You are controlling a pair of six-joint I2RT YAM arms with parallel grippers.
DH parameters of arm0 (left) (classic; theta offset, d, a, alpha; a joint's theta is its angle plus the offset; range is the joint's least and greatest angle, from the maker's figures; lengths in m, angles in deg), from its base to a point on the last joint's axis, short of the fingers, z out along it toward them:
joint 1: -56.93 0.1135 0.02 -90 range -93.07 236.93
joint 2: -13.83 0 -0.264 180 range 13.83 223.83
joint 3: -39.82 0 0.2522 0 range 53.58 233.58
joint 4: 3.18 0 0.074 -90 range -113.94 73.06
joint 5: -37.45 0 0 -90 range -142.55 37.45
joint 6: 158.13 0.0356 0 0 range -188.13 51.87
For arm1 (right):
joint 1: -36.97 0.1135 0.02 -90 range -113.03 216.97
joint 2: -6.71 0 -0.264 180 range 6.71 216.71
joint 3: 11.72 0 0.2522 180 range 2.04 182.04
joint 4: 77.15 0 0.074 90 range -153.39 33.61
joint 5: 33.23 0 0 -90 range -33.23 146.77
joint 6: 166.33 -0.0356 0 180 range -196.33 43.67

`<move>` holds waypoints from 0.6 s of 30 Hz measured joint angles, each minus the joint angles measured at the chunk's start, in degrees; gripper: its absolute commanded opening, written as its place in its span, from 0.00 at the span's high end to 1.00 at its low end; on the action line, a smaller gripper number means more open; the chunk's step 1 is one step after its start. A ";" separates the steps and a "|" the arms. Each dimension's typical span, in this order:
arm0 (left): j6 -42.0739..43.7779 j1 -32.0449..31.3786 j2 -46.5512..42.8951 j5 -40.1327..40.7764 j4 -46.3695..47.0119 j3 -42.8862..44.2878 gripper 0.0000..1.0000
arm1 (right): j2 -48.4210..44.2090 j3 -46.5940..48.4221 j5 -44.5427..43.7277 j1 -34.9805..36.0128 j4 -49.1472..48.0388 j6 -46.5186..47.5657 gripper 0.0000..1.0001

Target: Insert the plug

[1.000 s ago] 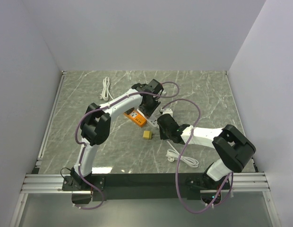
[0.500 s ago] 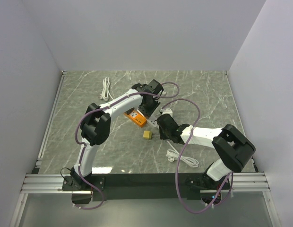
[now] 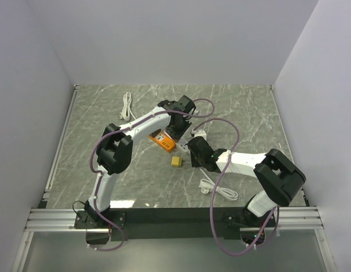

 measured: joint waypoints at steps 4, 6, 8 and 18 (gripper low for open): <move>0.09 0.00 0.02 -0.02 -0.07 0.07 0.99 | 0.07 0.15 -0.09 0.09 0.15 0.04 1.00; 0.17 0.02 0.15 -0.09 -0.33 0.33 0.99 | 0.09 0.22 -0.09 0.09 0.24 0.04 1.00; 0.20 0.07 0.42 -0.24 -0.87 0.96 0.99 | 0.11 0.22 -0.09 0.11 0.24 0.02 1.00; 0.42 0.63 1.18 -1.22 -1.27 1.90 0.99 | 0.17 0.28 -0.20 0.15 0.31 0.02 1.00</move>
